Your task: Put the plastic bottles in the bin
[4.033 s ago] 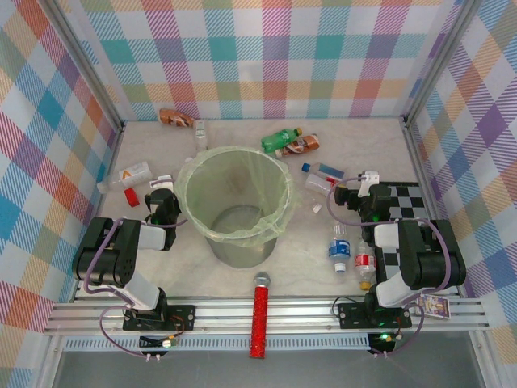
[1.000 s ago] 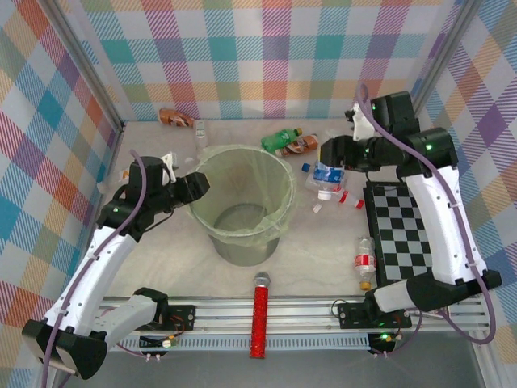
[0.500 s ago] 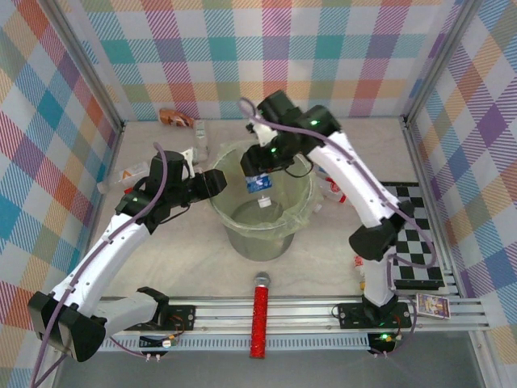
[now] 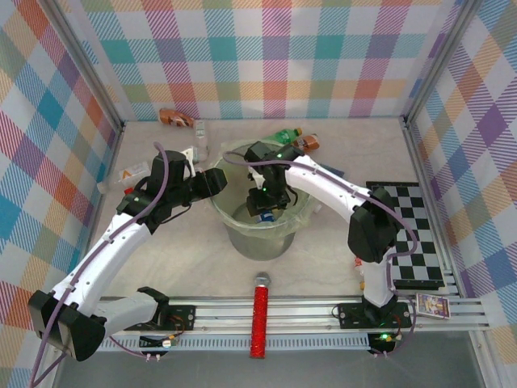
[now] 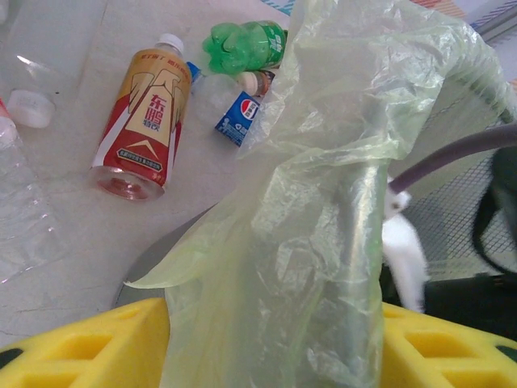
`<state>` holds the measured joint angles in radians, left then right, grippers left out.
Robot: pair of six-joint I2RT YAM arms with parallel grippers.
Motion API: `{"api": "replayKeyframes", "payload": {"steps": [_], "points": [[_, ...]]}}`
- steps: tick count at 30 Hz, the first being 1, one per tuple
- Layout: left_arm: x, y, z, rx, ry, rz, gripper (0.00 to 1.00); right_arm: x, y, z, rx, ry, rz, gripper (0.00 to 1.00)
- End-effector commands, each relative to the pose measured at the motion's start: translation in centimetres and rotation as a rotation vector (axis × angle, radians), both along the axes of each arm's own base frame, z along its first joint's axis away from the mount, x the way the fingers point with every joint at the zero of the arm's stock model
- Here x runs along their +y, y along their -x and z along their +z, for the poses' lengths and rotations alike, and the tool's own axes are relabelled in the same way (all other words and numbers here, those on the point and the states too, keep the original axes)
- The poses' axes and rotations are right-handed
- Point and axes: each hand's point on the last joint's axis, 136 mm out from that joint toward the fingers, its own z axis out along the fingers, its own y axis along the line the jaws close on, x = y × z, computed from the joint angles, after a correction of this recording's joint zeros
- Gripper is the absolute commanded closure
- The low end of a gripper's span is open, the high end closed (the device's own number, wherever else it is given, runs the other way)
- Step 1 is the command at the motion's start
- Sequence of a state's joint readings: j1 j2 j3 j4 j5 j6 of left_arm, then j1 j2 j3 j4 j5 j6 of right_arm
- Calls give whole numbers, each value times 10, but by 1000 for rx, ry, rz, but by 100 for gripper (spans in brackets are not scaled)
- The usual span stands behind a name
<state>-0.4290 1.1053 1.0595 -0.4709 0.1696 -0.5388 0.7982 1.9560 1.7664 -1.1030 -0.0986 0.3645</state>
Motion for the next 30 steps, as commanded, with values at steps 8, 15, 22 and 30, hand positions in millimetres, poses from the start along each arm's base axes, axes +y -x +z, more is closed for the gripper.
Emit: {"api": "replayKeyframes", "payload": {"steps": [8,15,22,30], "points": [[3,-1,-20,57,-60,21,41,17,-2,12,-64,-100,-15,23],[4,-2,-21,60,-74,22,41,10,1,53,-119,-123,19,16],[5,-3,-22,60,-89,21,40,-9,10,161,-285,-262,57,18],[4,-4,-23,64,-91,16,40,-92,-1,212,-410,-185,-122,20]]}}
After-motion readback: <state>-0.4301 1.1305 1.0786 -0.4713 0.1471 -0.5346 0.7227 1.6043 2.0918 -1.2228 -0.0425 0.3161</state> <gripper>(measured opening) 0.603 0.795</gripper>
